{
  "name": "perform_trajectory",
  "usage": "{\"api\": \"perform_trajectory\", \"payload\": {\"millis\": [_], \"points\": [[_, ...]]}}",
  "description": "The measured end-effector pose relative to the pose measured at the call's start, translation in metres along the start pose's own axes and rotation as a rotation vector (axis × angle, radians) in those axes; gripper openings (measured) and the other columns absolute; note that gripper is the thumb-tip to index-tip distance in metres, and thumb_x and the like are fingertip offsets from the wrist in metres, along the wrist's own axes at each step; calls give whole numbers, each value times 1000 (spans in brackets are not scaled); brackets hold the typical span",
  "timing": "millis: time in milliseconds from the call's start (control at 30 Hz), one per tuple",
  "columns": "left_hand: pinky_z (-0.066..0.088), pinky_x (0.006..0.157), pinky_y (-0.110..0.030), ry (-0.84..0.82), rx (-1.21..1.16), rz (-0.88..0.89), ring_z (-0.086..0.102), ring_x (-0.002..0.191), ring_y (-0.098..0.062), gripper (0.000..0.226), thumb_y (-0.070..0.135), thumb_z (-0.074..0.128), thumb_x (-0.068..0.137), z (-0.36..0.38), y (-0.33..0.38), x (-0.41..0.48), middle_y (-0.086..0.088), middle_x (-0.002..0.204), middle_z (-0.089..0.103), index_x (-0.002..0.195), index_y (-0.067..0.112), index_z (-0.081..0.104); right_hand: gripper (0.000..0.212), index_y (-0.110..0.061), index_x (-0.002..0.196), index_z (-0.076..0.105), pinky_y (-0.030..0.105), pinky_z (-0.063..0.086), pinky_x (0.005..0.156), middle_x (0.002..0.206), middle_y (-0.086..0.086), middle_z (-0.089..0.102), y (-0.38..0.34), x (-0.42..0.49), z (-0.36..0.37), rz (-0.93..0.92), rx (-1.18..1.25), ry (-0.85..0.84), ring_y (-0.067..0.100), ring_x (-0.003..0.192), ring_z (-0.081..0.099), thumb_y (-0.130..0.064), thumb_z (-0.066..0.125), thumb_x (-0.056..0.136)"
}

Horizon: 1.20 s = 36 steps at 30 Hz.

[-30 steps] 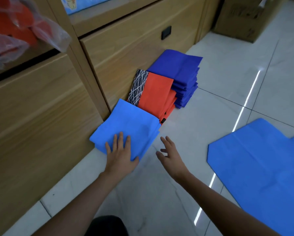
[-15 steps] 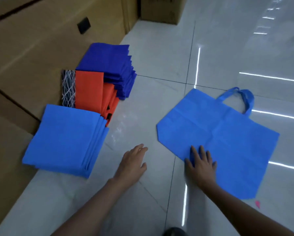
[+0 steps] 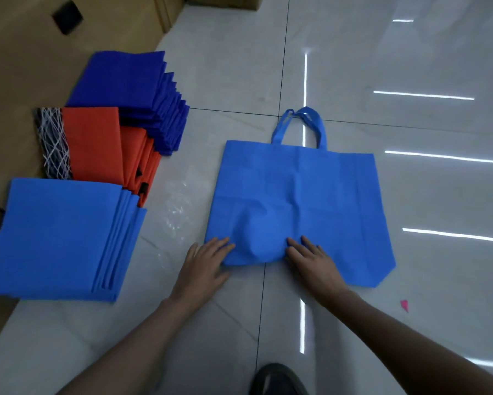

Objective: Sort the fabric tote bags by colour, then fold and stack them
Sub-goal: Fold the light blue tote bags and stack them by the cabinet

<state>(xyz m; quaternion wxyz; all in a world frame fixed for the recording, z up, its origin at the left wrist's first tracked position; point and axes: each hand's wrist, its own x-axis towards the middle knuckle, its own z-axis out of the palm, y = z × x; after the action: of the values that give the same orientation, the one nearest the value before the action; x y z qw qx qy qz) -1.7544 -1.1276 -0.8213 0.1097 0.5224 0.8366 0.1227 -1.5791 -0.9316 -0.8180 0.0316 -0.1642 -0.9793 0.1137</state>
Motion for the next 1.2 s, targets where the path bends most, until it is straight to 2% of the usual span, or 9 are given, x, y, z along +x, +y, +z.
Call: {"api": "perform_trajectory", "payload": {"millis": [133, 200, 333, 433, 500, 600, 767, 967, 1200], "points": [[41, 84, -26, 265, -261, -85, 62, 97, -19, 28, 22, 52, 83, -25, -4, 9, -5, 106, 69, 102, 11, 69, 53, -17, 100, 63, 28, 57, 67, 113, -2, 69, 7, -11, -19, -129, 82, 20, 19, 95, 68, -54, 24, 99], [41, 74, -27, 317, -329, -183, 60, 89, -23, 31, 24, 46, 88, -40, -7, 15, -8, 96, 69, 102, 6, 68, 48, -20, 117, 57, 27, 53, 82, 121, -5, 65, 27, -26, -23, -109, 70, -28, 13, 104, 63, -56, 39, 91], [45, 64, -38, 357, -364, -192, 61, 77, -22, 20, 23, 48, 96, -57, -18, 22, -4, 83, 66, 97, 10, 63, 54, -27, 126, 52, 14, 29, 103, 129, -2, 58, 83, -62, -30, 99, 211, 19, 12, 118, 51, -24, 46, 73], [42, 61, -35, 351, -521, -227, 56, 69, -16, 31, 45, 51, 85, -65, -16, 30, 3, 73, 59, 90, 15, 58, 30, -28, 103, 66, 1, 36, 85, 107, -9, 67, 95, -66, -49, 422, 487, 147, 1, 97, 58, -4, 57, 88], [44, 64, -29, 342, -641, -312, 56, 76, -13, 50, 65, 60, 72, -70, -15, 34, 6, 82, 59, 96, 21, 56, 13, -20, 81, 68, 11, 40, 63, 77, -10, 66, 102, -58, -56, 585, 698, 207, 1, 71, 56, -16, 62, 91], [44, 73, -22, 183, -770, -404, 56, 90, -6, 85, 89, 56, 46, -71, -23, 38, 12, 99, 59, 107, 30, 50, 40, 0, 85, 63, 29, 41, 66, 76, 2, 58, 109, -43, -61, 698, 946, 293, 13, 74, 51, -40, 67, 83], [49, 83, -25, 128, -950, -492, 61, 102, -20, 26, 27, 65, 85, -58, -36, 47, 0, 99, 65, 100, 8, 58, 9, -18, 90, 63, 47, 53, 81, 88, 4, 64, 103, -15, -64, 874, 1145, 413, 21, 84, 62, -27, 60, 92], [44, 70, -38, 296, -756, -508, 55, 82, -23, 33, 41, 46, 95, -47, -26, 68, -5, 89, 57, 94, 8, 43, 15, -21, 96, 61, 32, 49, 78, 92, -3, 64, 104, -1, -65, 774, 1058, 492, 9, 85, 60, -35, 56, 93], [36, 59, -37, 411, -655, -647, 46, 66, -20, 35, 41, 44, 95, -38, -34, 75, 1, 73, 47, 91, 7, 38, 29, -8, 85, 47, 32, 33, 57, 74, 21, 54, 113, 5, -62, 758, 791, 355, 19, 63, 43, -34, 48, 97]]}}
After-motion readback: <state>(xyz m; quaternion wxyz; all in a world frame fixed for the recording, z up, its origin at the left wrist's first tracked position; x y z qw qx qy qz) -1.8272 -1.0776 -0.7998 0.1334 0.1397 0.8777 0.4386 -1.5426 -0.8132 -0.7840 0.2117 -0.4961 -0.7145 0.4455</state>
